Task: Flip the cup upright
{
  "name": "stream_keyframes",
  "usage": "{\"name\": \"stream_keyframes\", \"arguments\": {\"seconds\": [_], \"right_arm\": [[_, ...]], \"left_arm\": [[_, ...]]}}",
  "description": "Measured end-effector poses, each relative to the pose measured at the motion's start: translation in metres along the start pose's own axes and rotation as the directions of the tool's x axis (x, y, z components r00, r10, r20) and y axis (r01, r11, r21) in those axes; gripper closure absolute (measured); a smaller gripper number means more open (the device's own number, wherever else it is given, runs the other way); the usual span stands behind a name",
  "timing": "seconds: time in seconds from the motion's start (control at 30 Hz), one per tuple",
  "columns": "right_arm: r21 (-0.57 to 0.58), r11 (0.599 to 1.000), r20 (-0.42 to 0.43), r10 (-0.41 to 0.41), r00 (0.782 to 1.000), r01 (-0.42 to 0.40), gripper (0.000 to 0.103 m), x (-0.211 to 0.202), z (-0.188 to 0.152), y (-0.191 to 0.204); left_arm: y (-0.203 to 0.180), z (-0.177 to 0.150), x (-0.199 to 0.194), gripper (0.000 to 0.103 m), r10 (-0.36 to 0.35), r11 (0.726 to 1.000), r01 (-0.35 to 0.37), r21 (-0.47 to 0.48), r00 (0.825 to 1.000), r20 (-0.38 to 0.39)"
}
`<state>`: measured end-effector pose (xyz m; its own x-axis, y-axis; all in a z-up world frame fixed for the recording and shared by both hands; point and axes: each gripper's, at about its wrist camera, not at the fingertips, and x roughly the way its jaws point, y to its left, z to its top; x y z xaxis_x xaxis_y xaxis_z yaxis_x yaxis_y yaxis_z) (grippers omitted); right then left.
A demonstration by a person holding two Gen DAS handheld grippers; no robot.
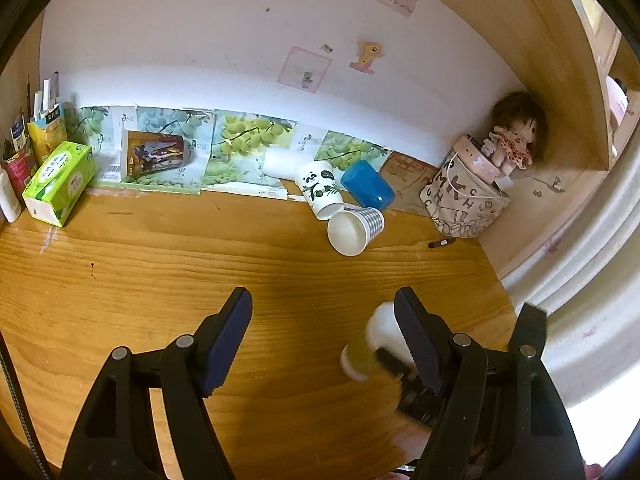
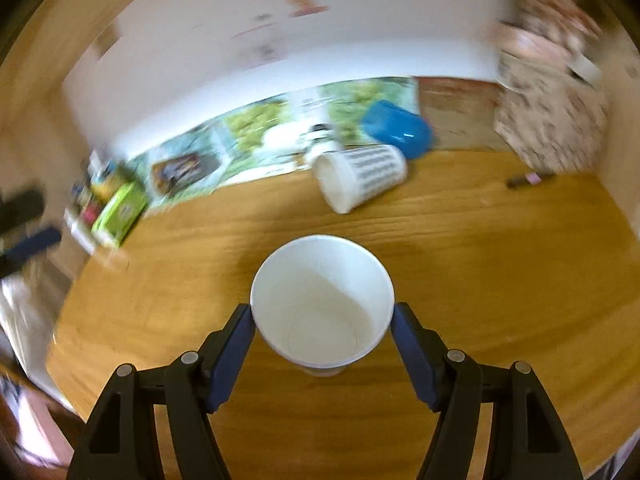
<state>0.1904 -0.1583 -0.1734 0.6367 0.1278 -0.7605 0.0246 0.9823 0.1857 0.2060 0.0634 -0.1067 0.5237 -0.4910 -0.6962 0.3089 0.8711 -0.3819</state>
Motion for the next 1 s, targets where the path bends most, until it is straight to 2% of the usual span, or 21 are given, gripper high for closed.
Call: {"name": "stream_keyframes", "arguments": {"seconds": [0.2, 0.33, 0.53, 0.6, 0.73, 0.83, 1.0], "right_arm": [[-0.169, 0.984, -0.074, 0.043, 0.996, -0.055, 0.034, 0.008, -0.015, 0.033], [-0.185, 0.979, -0.110, 0.070, 0.991, -0.090, 0.034, 0.009, -0.022, 0.041], [-0.170, 0.980, -0.099, 0.083, 0.992, -0.100, 0.032, -0.003, -0.026, 0.038], [-0.160, 0.982, -0.093, 0.083, 0.992, -0.097, 0.026, -0.007, -0.024, 0.035], [-0.142, 0.987, -0.083, 0.070, 0.994, -0.081, 0.022, -0.017, -0.025, 0.033], [-0.144, 0.988, -0.066, 0.042, 0.997, -0.051, 0.022, -0.028, -0.027, 0.031], [-0.141, 0.990, -0.041, -0.019, 0.999, 0.013, 0.021, -0.051, -0.031, 0.026]], "left_arm": [[-0.003, -0.001, 0.001, 0.026, -0.013, 1.000, 0.013, 0.009, 1.000, -0.010], [-0.005, -0.003, 0.001, 0.026, -0.020, 1.000, 0.021, 0.020, 1.000, -0.017], [-0.010, -0.006, 0.000, 0.026, -0.019, 0.999, 0.020, 0.033, 1.000, -0.023], [-0.011, -0.008, -0.001, 0.026, -0.018, 0.999, 0.019, 0.038, 0.999, -0.028], [-0.016, -0.012, -0.003, 0.026, -0.006, 0.999, 0.007, 0.044, 0.999, -0.037], [-0.018, -0.018, -0.005, 0.020, 0.002, 0.999, 0.000, 0.034, 0.999, -0.041], [-0.022, -0.032, -0.012, 0.019, 0.028, 1.000, -0.028, 0.009, 0.998, -0.062]]}}
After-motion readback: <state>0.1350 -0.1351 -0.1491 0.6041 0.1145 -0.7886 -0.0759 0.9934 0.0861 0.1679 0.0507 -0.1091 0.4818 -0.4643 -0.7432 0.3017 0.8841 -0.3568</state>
